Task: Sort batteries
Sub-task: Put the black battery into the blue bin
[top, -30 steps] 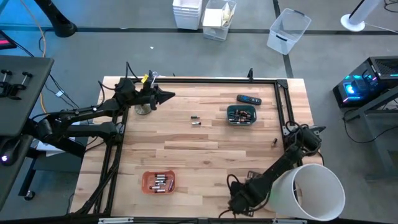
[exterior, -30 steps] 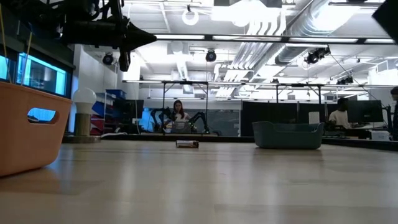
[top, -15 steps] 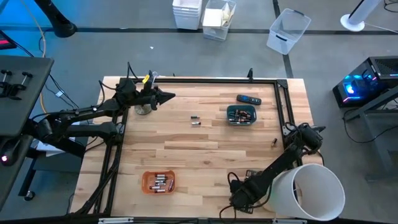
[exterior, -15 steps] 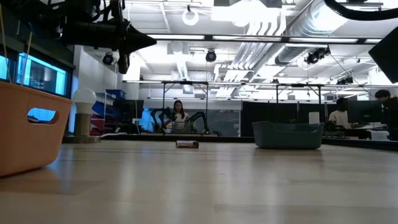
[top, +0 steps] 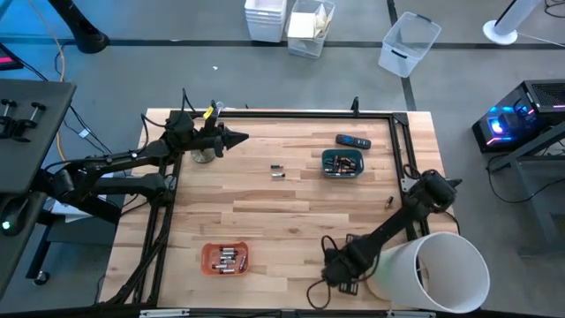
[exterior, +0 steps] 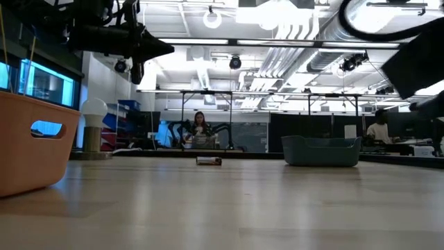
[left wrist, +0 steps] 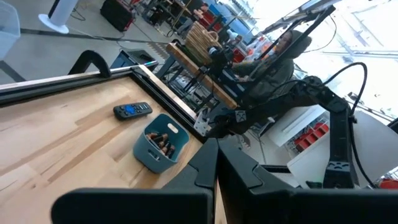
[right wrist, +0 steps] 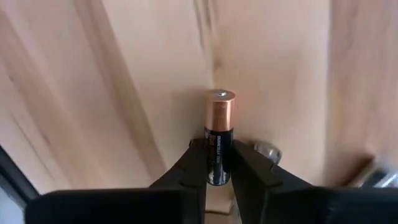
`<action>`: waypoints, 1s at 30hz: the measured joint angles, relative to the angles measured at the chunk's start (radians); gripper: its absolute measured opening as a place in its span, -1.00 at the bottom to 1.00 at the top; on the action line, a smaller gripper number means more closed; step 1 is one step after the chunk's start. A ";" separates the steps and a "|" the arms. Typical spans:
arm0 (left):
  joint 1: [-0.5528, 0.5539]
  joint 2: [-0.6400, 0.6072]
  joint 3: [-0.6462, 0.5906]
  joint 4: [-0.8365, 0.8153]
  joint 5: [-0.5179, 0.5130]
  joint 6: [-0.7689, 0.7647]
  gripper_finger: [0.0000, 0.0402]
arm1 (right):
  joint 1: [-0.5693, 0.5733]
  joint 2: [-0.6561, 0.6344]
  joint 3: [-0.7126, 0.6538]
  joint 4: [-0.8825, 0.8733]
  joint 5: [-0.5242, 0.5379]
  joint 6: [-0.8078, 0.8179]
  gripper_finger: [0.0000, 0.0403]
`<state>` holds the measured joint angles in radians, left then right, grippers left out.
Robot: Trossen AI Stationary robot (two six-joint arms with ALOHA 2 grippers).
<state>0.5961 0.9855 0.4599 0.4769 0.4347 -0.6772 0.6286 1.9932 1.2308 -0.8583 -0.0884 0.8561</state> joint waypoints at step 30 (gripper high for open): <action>0.000 0.000 0.000 -0.009 0.006 -0.010 -1.00 | -0.374 -0.228 -0.017 -0.004 0.275 -0.386 -0.82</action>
<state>0.5964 0.9855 0.4599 0.4682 0.4412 -0.6876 0.2549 1.7649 1.2140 -0.8620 0.1871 0.4702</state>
